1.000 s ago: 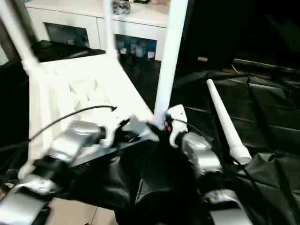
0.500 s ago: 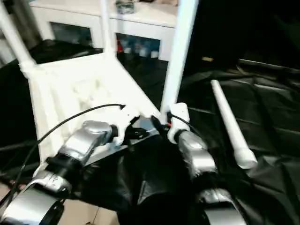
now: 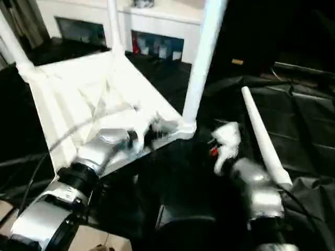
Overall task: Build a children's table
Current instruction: Rotate leg to tighten, then rotate table base
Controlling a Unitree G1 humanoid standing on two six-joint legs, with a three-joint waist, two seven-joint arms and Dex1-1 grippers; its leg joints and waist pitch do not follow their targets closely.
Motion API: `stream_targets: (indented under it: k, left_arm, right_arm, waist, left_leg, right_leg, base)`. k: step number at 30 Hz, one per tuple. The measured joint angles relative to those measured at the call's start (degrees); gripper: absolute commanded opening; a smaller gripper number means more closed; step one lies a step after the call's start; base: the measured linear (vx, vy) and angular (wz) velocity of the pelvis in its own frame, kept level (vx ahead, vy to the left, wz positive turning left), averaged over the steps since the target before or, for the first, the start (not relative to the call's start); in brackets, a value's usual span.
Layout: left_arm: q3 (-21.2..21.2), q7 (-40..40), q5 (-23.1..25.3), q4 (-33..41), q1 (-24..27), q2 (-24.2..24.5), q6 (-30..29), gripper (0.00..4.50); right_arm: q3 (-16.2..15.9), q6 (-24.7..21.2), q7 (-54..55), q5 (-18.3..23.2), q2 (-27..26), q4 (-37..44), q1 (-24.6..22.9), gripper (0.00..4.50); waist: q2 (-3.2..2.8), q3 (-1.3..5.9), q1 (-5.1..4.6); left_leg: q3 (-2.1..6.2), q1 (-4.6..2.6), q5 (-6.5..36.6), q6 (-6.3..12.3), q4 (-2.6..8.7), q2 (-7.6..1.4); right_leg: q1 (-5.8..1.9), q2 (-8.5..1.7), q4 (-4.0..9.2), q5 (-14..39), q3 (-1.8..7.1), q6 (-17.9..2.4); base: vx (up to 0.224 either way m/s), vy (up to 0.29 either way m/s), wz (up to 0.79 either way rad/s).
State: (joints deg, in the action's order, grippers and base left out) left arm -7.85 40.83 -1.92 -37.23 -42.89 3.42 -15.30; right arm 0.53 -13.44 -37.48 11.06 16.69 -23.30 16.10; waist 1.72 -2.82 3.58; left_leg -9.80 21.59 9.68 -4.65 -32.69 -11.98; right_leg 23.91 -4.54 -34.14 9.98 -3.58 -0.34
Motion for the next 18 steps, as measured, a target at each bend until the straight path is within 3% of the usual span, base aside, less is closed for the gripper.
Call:
stream_targets:
  k: [4,7,11,15,16,18]
  left_arm:
    - [1.80,-4.09,0.60,4.93,0.12,4.46,-0.06,0.78]
    - [4.93,-7.08,2.04,9.40,0.60,9.47,-1.76,0.78]
    - [7.85,-10.17,6.07,17.85,5.44,17.65,-8.00,0.78]
    - [9.28,-12.26,9.70,21.55,9.49,23.74,-13.36,0.78]
    - [9.45,-12.96,10.64,22.21,10.74,25.19,-14.53,0.43]
    - [10.40,-13.97,11.16,22.37,12.36,26.36,-16.36,0.43]
  right_arm:
    - [-1.63,-2.09,3.38,-0.99,-2.35,-0.44,1.80,3.72]
    - [-2.57,-2.70,4.05,-1.17,-3.06,0.14,2.04,3.72]
    - [-4.28,-3.78,4.69,-2.22,-5.58,0.18,2.56,3.72]
    - [-5.17,-4.13,6.05,-2.71,-6.46,-0.66,4.46,3.72]
    - [-5.32,-4.14,6.49,-2.72,-6.89,-1.40,5.41,3.37]
    - [-5.37,-4.33,7.08,-2.77,-7.21,-2.47,6.57,3.37]
  waist:
    - [0.12,-0.07,-0.51]
    - [0.33,-0.17,-0.33]
    - [0.74,-0.33,-0.39]
    - [1.35,-0.40,-0.08]
    - [1.49,-0.37,0.07]
    - [1.57,-0.37,0.21]
  left_leg:
    - [-0.01,-0.13,-0.01,-0.04,-0.01,-0.04]
    - [0.00,-0.19,0.05,-0.17,-0.01,-0.14]
    - [-0.04,-0.18,0.11,-0.28,-0.01,-0.17]
    - [-0.05,-0.18,0.11,-0.35,-0.03,-0.16]
    - [-0.04,-0.19,0.12,-0.40,-0.07,-0.18]
    - [-0.04,-0.20,0.12,-0.43,-0.14,-0.16]
  right_leg:
    - [-0.02,0.02,-0.09,-0.05,0.00,-0.05]
    - [-0.05,0.04,-0.14,-0.04,-0.02,-0.05]
    - [-0.02,0.04,-0.15,-0.04,0.01,-0.05]
    - [-0.03,0.04,-0.19,-0.04,0.01,-0.06]
    - [-0.05,0.04,-0.23,-0.04,0.01,-0.06]
    - [-0.08,0.03,-0.26,-0.04,0.03,-0.06]
  base:
    - [0.000,0.000,0.00]
    - [0.000,0.000,0.00]
    - [0.000,0.000,0.00]
    - [0.000,0.000,0.00]
    - [0.000,0.000,0.00]
    - [0.000,0.000,0.00]
